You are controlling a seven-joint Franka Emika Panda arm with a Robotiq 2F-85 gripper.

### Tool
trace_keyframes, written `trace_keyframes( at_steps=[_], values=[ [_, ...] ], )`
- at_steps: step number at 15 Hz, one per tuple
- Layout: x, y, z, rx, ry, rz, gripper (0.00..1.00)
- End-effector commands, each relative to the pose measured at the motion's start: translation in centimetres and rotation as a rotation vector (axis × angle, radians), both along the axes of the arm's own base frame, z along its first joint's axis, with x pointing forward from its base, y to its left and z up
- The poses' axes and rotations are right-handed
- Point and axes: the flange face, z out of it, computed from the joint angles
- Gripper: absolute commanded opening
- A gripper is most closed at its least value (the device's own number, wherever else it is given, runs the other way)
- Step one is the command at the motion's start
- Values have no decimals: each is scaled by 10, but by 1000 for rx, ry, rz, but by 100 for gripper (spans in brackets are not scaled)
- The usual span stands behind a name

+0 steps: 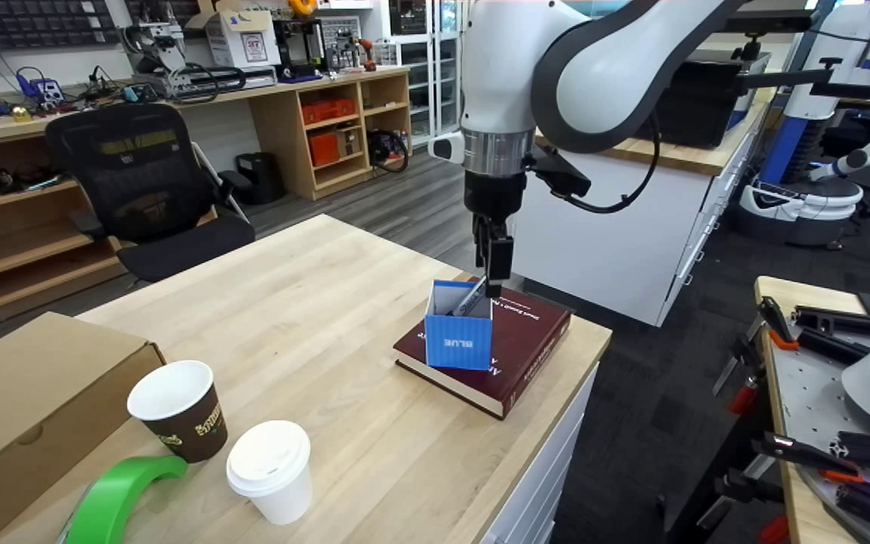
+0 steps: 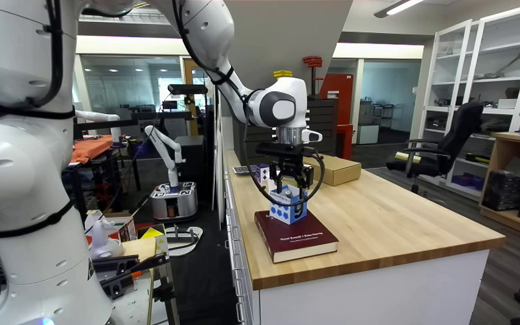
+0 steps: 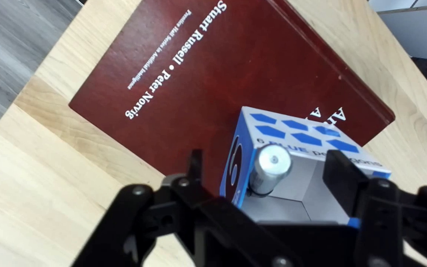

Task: Take the marker out of the box and place it on the book

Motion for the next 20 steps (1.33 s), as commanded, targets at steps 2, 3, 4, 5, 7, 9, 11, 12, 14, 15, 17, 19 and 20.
trace_keyframes(
  at_steps=[2, 3, 4, 5, 7, 9, 11, 12, 14, 15, 17, 19, 20],
  values=[
    [4, -4, 6, -16, -14, 8, 47],
    [3, -4, 7, -20, -16, 7, 41],
    [3, -4, 8, -23, -20, 9, 33],
    [2, -4, 9, -26, -23, 12, 27],
    [0, -3, 10, -34, -28, 17, 15],
    [-6, 2, 16, -47, -35, 30, 3],
    [-14, 7, 24, -73, -52, 45, 6],
    [-19, 10, 29, -88, -63, 54, 6],
    [-30, 16, 37, -114, -85, 69, 6],
    [-35, 18, 41, -124, -96, 71, 6],
    [-45, 19, 50, -131, -123, 73, 6],
    [-54, 17, 59, -129, -144, 54, 6],
    [-58, 14, 63, -124, -155, 43, 6]
  ],
)
